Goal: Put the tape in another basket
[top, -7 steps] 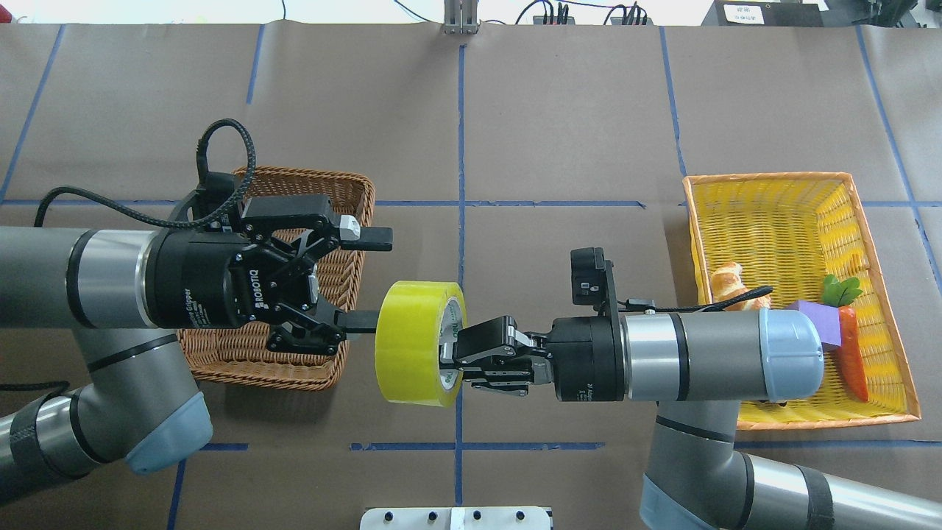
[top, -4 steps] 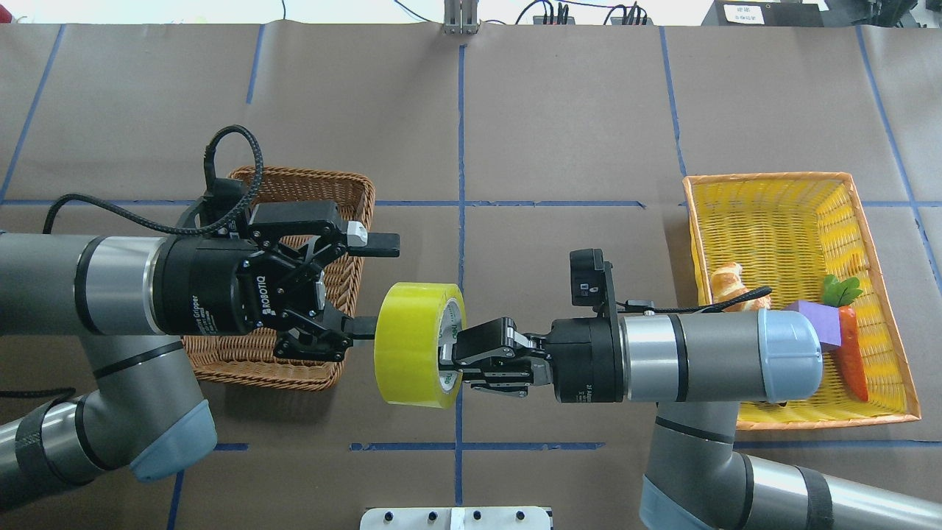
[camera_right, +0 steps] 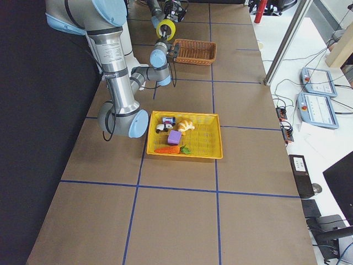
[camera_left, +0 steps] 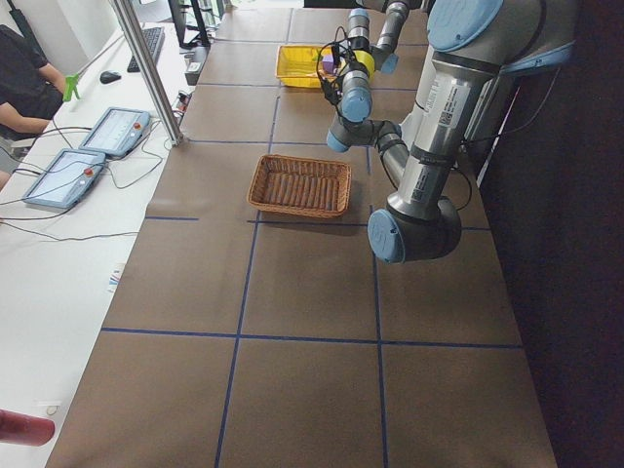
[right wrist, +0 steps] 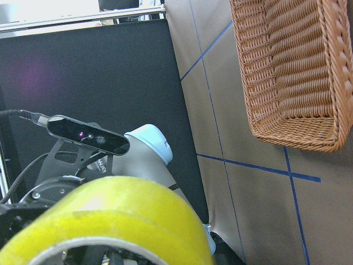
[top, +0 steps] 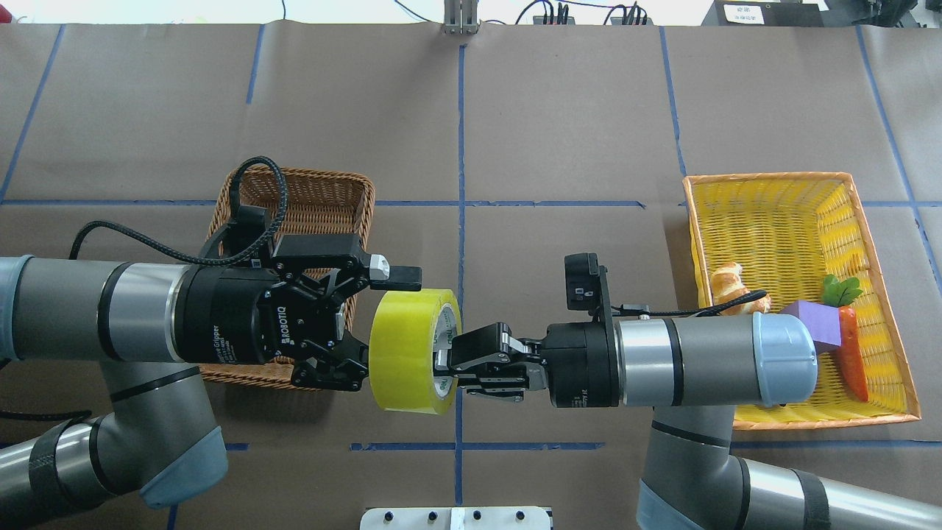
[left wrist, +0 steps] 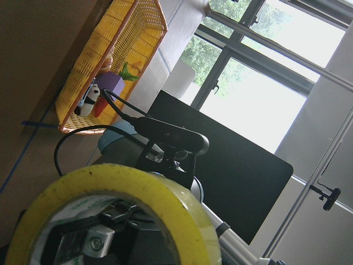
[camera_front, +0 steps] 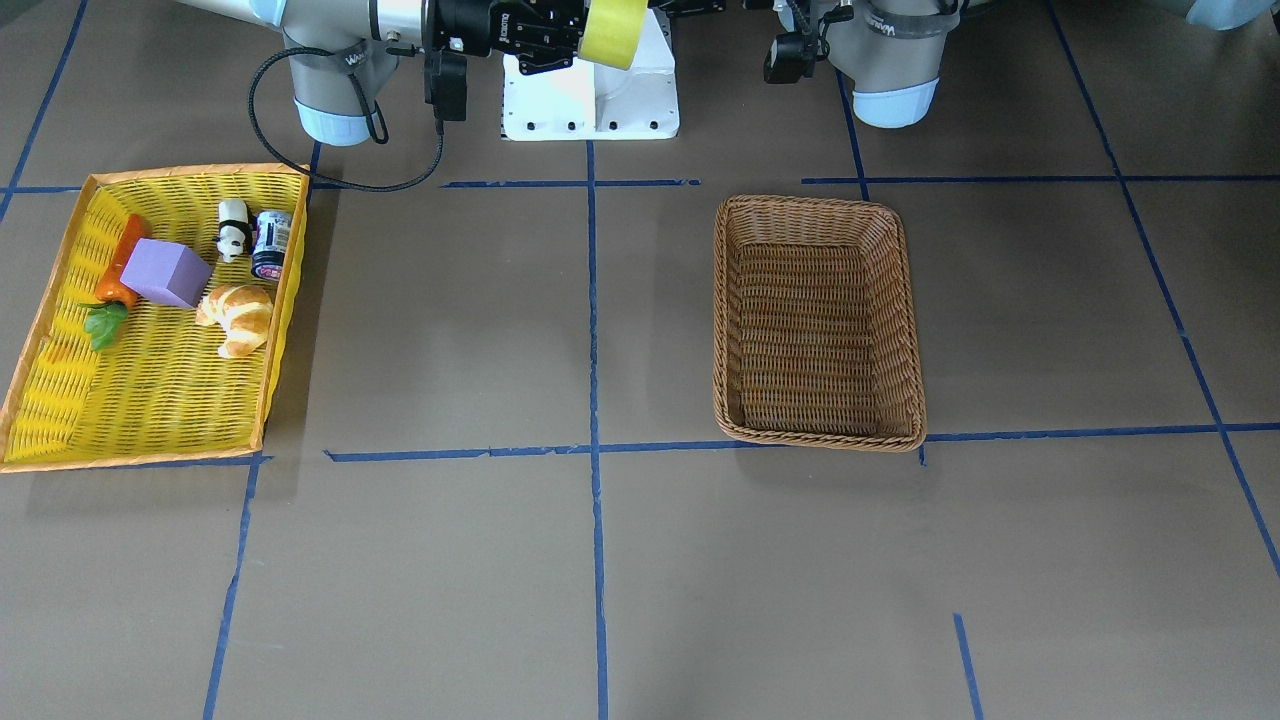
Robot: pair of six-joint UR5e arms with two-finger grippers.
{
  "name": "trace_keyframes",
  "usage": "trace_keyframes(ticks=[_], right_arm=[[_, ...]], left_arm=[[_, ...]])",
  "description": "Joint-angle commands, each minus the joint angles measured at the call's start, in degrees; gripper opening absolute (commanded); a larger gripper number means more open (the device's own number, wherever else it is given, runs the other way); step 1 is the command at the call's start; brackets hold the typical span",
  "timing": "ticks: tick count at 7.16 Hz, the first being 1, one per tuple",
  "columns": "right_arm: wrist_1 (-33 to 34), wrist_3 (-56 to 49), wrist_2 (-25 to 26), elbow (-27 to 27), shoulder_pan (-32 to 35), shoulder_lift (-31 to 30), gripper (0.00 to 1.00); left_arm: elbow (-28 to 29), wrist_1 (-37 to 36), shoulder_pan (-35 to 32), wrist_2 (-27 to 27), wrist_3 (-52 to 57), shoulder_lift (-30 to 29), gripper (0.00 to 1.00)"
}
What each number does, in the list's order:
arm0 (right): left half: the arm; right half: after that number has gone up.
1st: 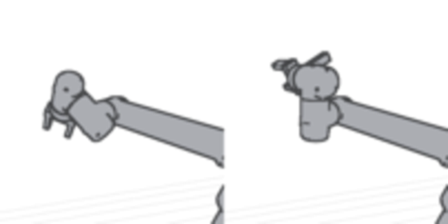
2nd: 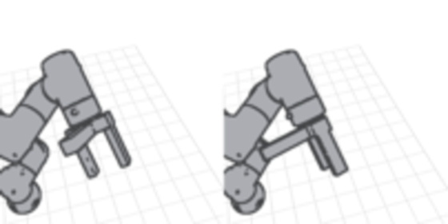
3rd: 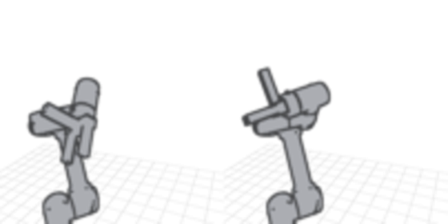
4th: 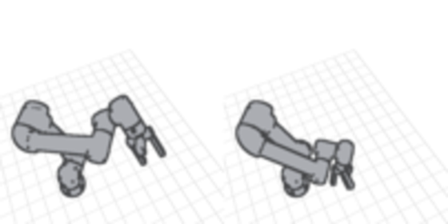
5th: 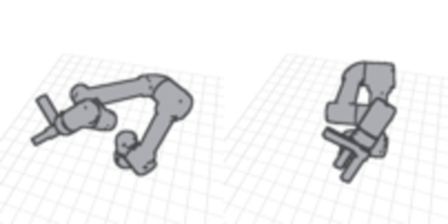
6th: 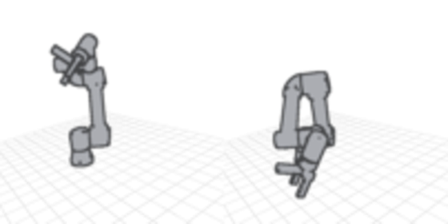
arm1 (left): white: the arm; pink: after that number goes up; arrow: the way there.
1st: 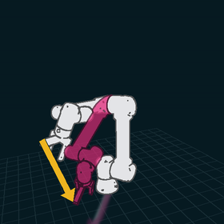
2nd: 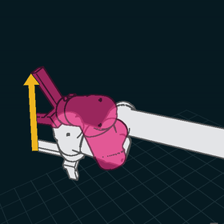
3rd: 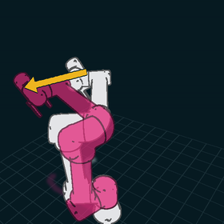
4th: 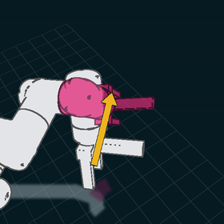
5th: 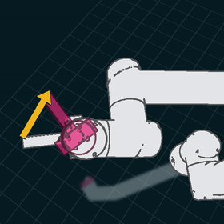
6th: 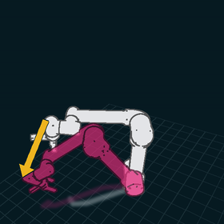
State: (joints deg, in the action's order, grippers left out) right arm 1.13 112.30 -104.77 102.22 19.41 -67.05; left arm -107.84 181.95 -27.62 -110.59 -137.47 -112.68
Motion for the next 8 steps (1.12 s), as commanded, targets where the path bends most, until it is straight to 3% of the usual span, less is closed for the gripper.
trace_keyframes(ticks=[1, 2, 3, 4, 8], right_arm=[[-0.25, -0.15, 0.0, 0.09, -0.07, -0.01, 0.51], [-0.25, 0.02, 0.09, 0.17, -0.07, -0.01, 1.0], [-0.25, 0.02, 0.09, 0.17, -0.07, -0.01, 1.0], [-0.25, 0.02, 0.09, 0.44, -0.07, 0.08, 1.0], [-0.34, 0.02, 0.18, 0.53, 0.19, -0.01, 1.0]], left_arm=[[0.0, -0.02, 0.02, 0.02, 0.01, 0.09, 0.66], [-0.09, 0.07, 0.02, 0.02, 0.01, 0.27, 0.3], [-0.17, 0.07, -0.06, 0.02, 0.1, 0.53, 0.05], [-0.26, 0.07, -0.06, 0.02, 0.01, 0.53, 0.0], [-3.15, -0.11, -1.28, -0.85, 0.1, 2.28, 0.0]])
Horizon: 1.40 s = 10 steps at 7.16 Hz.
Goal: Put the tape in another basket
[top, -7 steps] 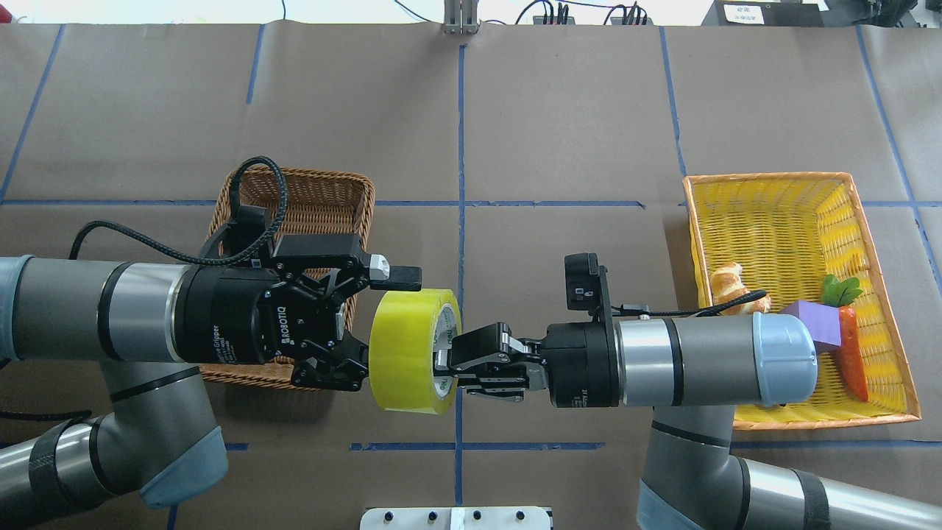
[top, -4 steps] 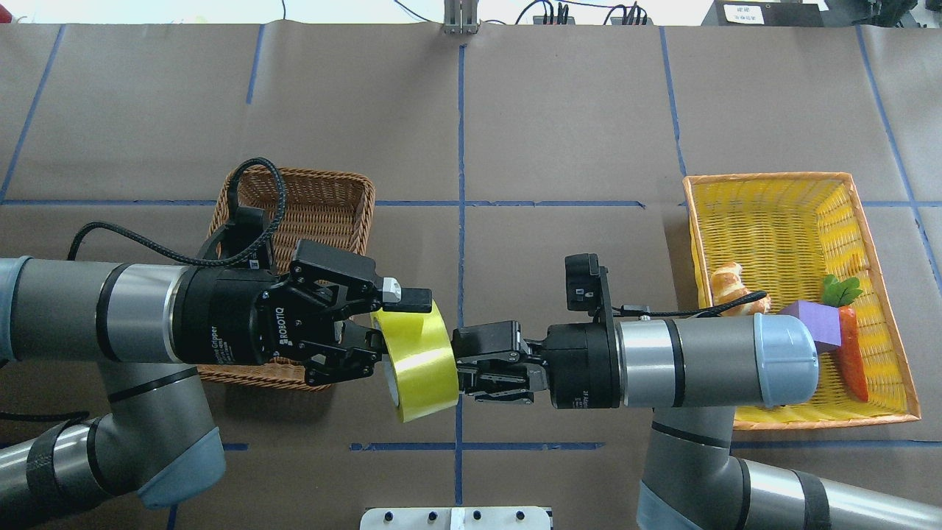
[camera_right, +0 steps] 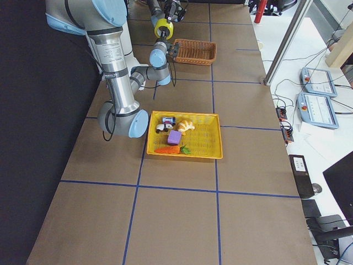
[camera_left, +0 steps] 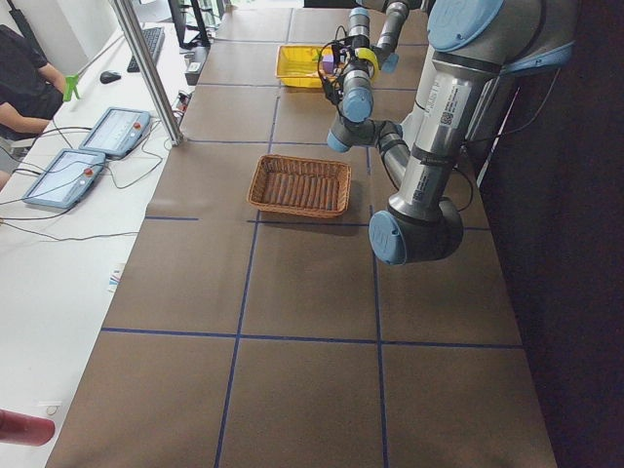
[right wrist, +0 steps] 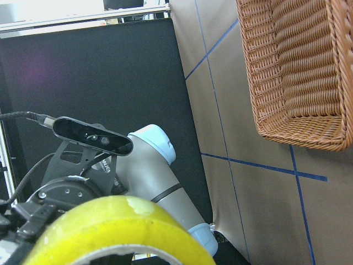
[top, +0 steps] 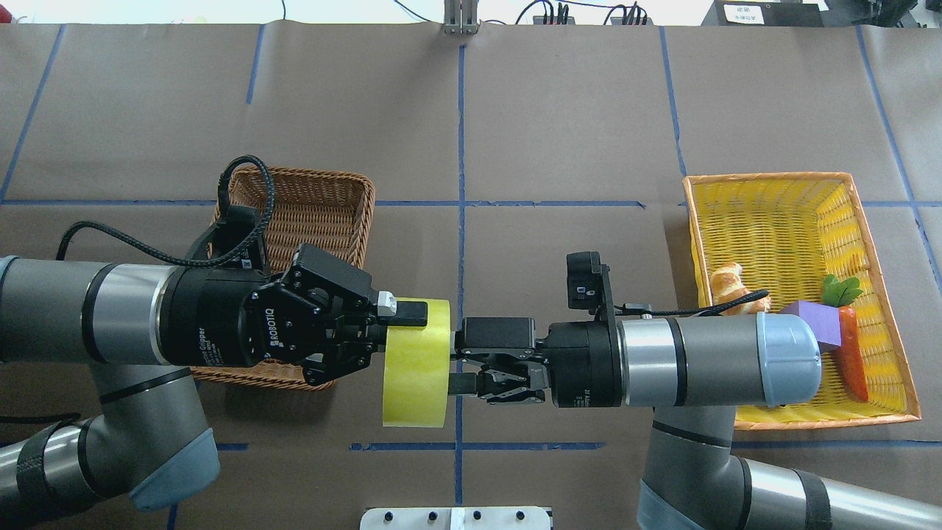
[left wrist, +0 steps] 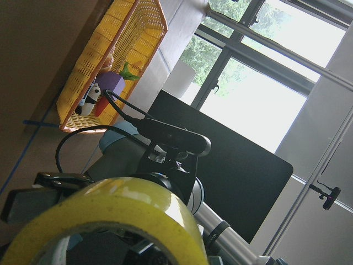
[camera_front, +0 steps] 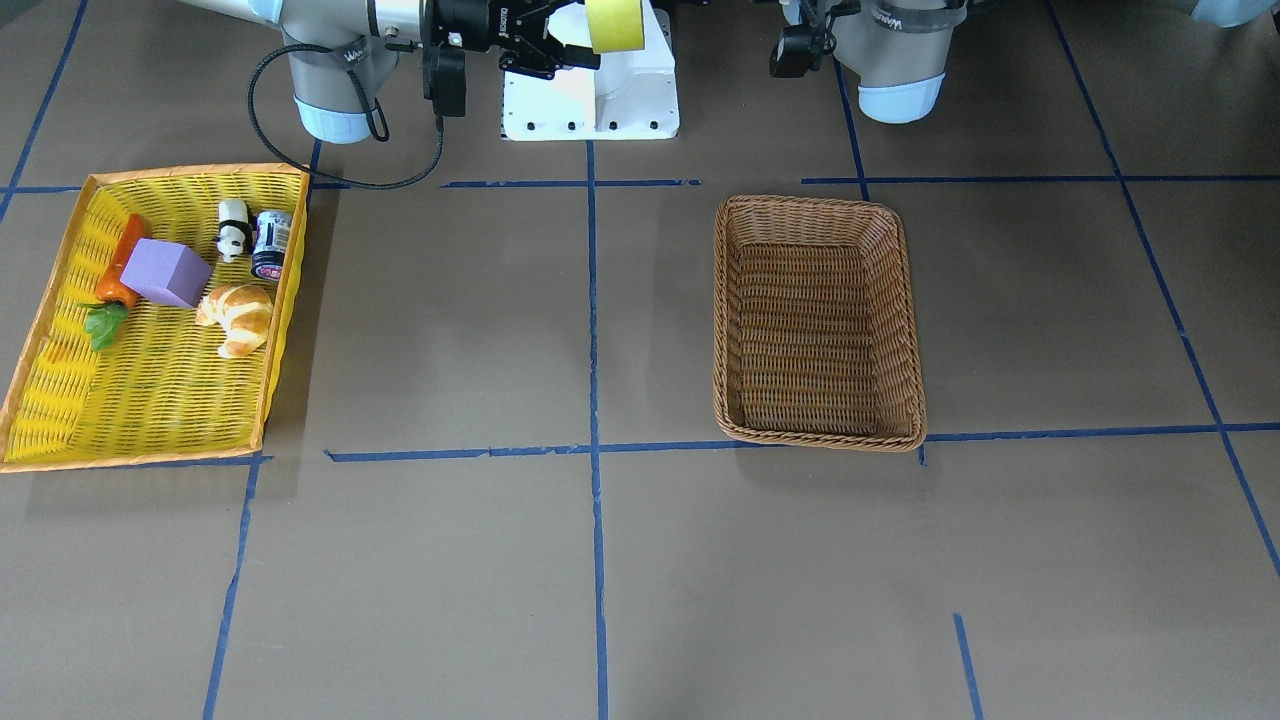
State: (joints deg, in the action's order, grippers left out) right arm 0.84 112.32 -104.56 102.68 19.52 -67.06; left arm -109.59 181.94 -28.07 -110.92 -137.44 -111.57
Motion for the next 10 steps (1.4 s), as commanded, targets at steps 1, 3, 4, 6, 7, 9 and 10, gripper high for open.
trace_keyframes(ticks=[1, 3, 4, 6, 7, 9, 10], right_arm=[[-0.05, 0.0, -0.12, 0.15, 0.25, -0.09, 1.0], [0.99, 0.0, -0.55, 0.24, 2.26, -0.53, 1.0], [2.13, -0.09, -0.82, 0.33, 4.97, -0.96, 1.0], [16.3, -6.18, -7.79, 2.77, 14.27, -0.97, 1.0], [24.56, -13.46, -10.2, 4.44, 17.45, -1.06, 1.0], [44.32, -28.31, -9.79, 4.81, 22.03, -1.06, 1.0], [52.95, -35.7, -9.44, 4.81, 24.66, -1.14, 1.0]], left_arm=[[-1.94, 0.08, -4.59, -2.18, 0.16, 4.05, 0.0], [0.59, -0.97, -13.21, -10.78, 0.16, 4.52, 0.0], [2.08, -3.41, -14.63, -13.07, 2.94, 4.52, 0.0], [0.7, -19.87, -17.62, -19.84, 16.7, 3.99, 0.0], [0.43, -25.87, -18.07, -20.04, 22.95, 4.34, 0.0], [-0.1, -40.1, -17.64, -19.78, 39.89, 4.6, 0.0], [-0.1, -46.96, -17.29, -19.34, 46.85, 4.6, 0.0]])
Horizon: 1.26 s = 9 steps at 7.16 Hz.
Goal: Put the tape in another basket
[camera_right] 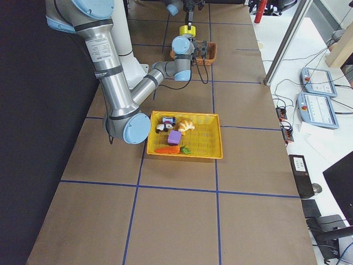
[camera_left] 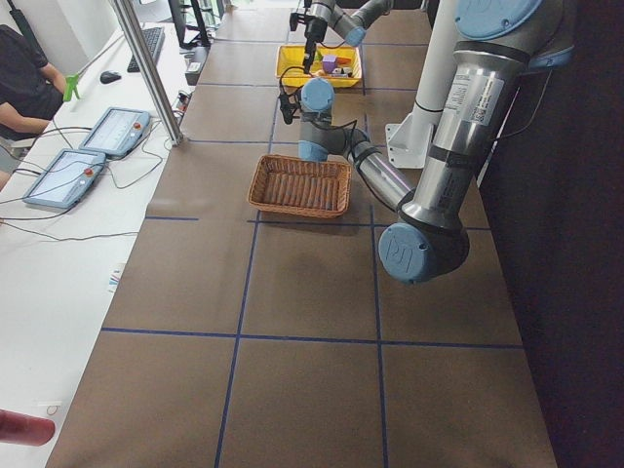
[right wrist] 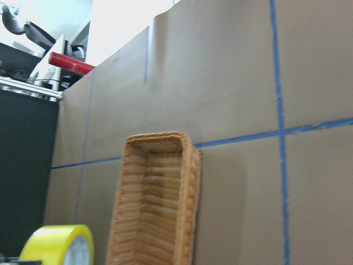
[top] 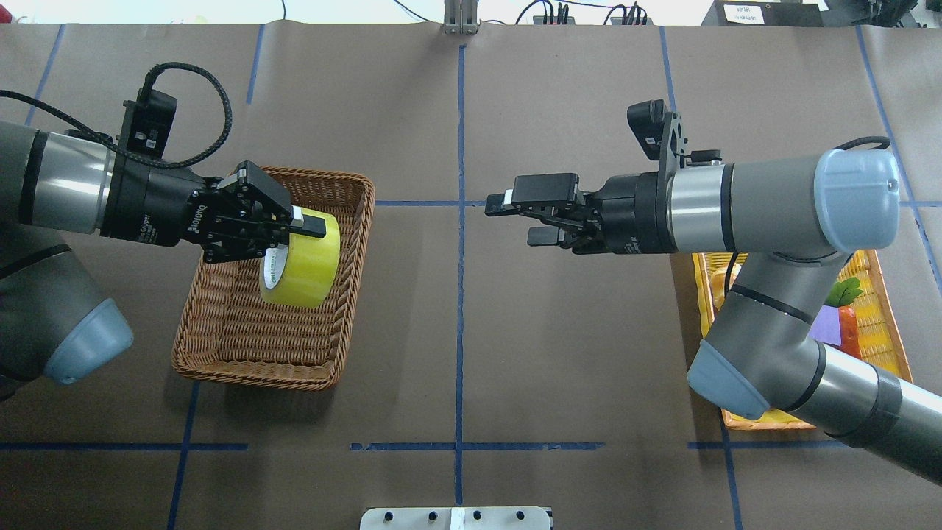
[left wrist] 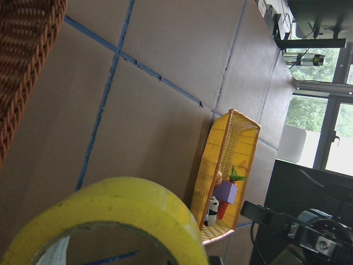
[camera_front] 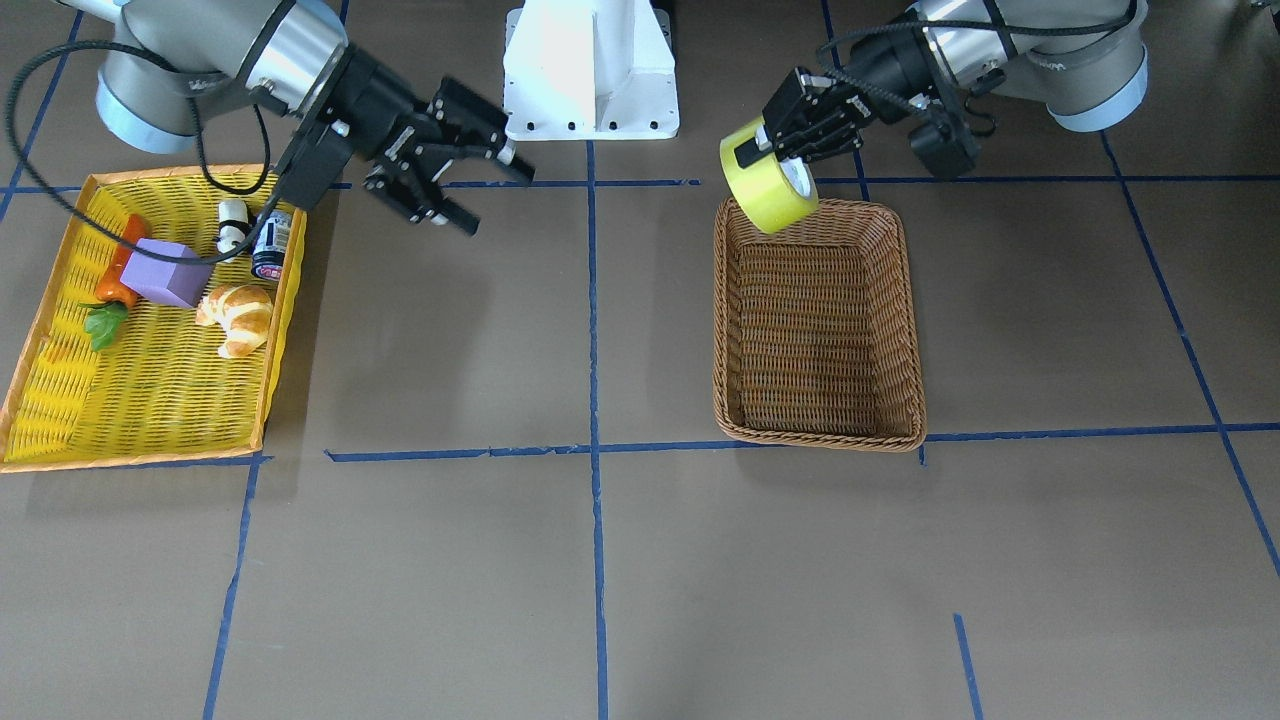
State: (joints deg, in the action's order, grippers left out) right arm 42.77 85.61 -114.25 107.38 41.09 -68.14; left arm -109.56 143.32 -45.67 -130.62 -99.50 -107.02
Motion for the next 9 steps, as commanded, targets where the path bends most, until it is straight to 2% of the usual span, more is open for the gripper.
trace_keyframes(ticks=[1, 3, 4, 5, 7, 9], right_arm=[[18.67, -16.8, 0.26, 0.11, 5.55, -0.06, 1.0], [33.18, -35.4, -0.53, 0.46, 10.04, -1.54, 1.0], [38.3, -44.13, -0.97, 2.29, 11.62, -3.91, 1.0], [40.61, -50.22, -4.8, 2.4, 15.64, -5.67, 1.0], [40.9, -55.09, -17.35, -0.13, 25.57, -8.23, 1.0], [40.9, -63.25, -18.55, -1.2, 29.38, -11.82, 1.0]], left_arm=[[-0.3, -15.54, 0.41, 0.45, 15.24, 0.05, 0.0], [-0.39, -28.2, 4.24, 9.63, 25.02, -0.12, 0.0], [-0.48, -35.14, 6.71, 14.12, 31.41, -0.73, 0.0], [-0.48, -40.35, 7.95, 17.04, 38.0, -1.08, 0.0], [2.32, -42.5, 13.57, 22.93, 41.75, -2.57, 0.0], [4.7, -42.68, 13.59, 23.39, 45.87, -2.84, 0.0]])
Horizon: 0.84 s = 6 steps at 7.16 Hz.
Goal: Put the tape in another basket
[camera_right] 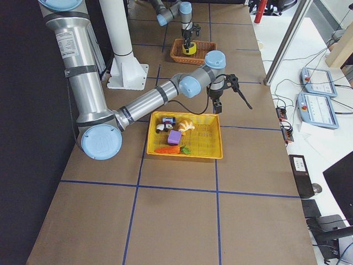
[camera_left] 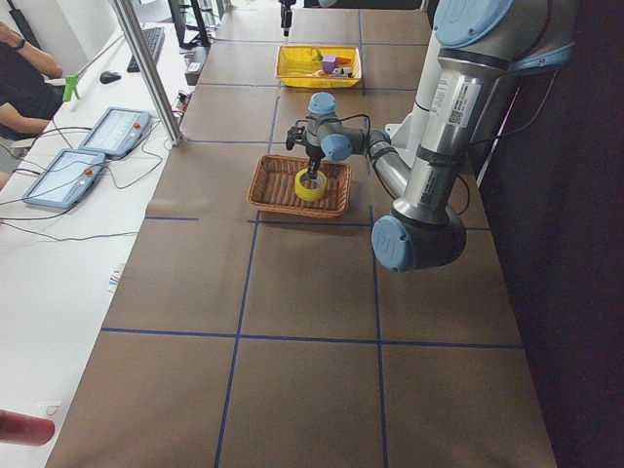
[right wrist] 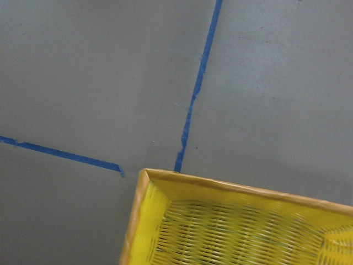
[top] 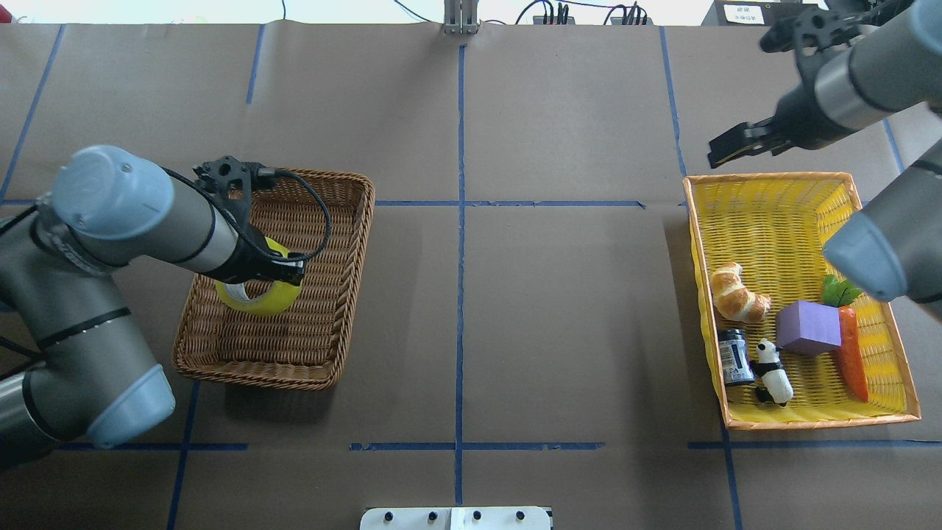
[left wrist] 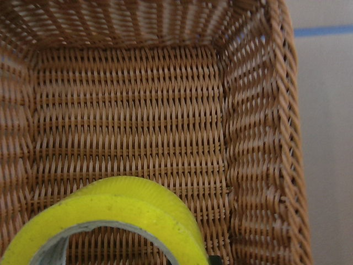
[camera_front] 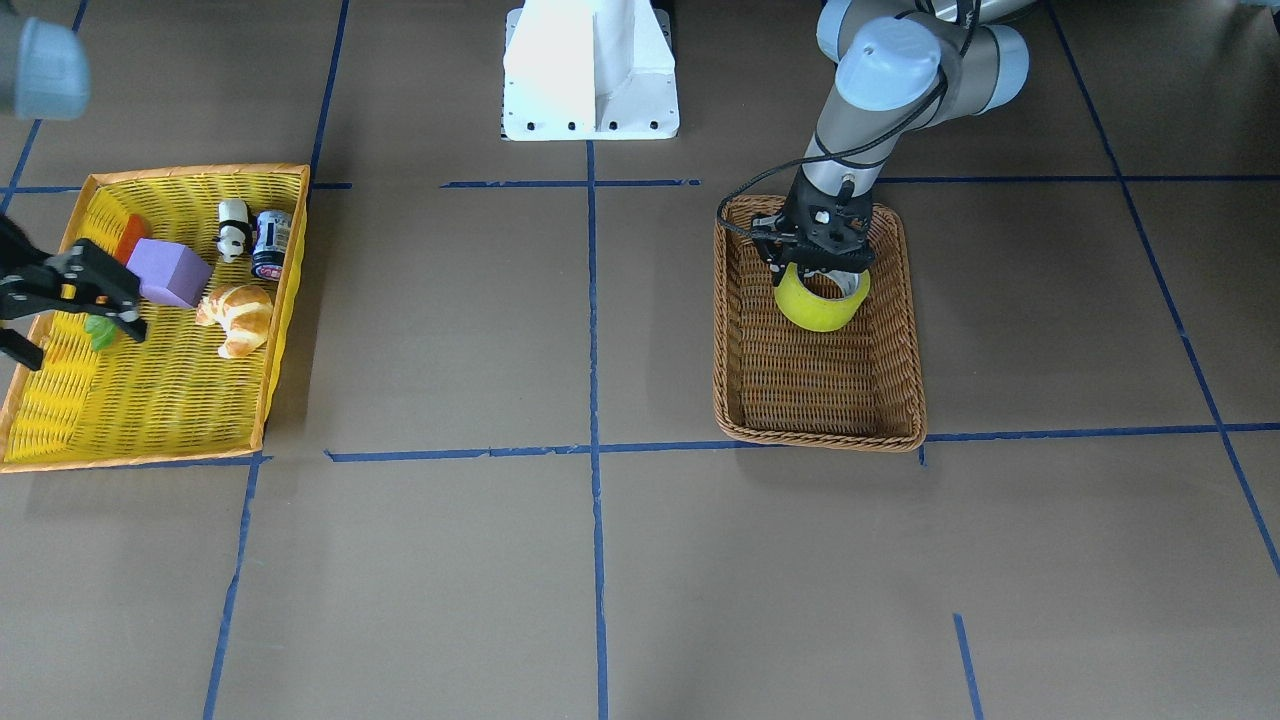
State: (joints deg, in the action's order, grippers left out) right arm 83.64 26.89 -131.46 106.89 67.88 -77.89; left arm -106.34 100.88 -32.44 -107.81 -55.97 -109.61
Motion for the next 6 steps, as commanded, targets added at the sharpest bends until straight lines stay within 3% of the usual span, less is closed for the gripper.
trace_keyframes(ticks=[1, 2, 3, 5, 6], right_arm=[[0.12, -5.18, -1.51, -0.72, 3.39, -2.43, 1.0], [0.03, -5.27, -1.69, -0.64, 3.74, -3.05, 1.0], [-0.06, -5.45, -3.6, -0.64, 4.7, -3.58, 1.0], [0.2, -13.31, -4.59, -1.68, 7.6, -6.02, 1.0], [2.64, -19.1, -4.59, -2.47, 9.53, -7.43, 1.0]], left_arm=[[1.4, -0.25, -0.08, 0.5, 2.71, -0.25, 0.08], [0.79, -1.2, -0.34, 0.33, 2.71, -0.34, 0.49], [0.09, -3.91, -1.13, 0.32, 2.71, -1.47, 0.99], [-3.07, -9.45, -5.07, -2.38, 2.88, -1.92, 1.0], [-5.87, -14.43, -9.79, -7.45, 10.02, -1.83, 1.0]])
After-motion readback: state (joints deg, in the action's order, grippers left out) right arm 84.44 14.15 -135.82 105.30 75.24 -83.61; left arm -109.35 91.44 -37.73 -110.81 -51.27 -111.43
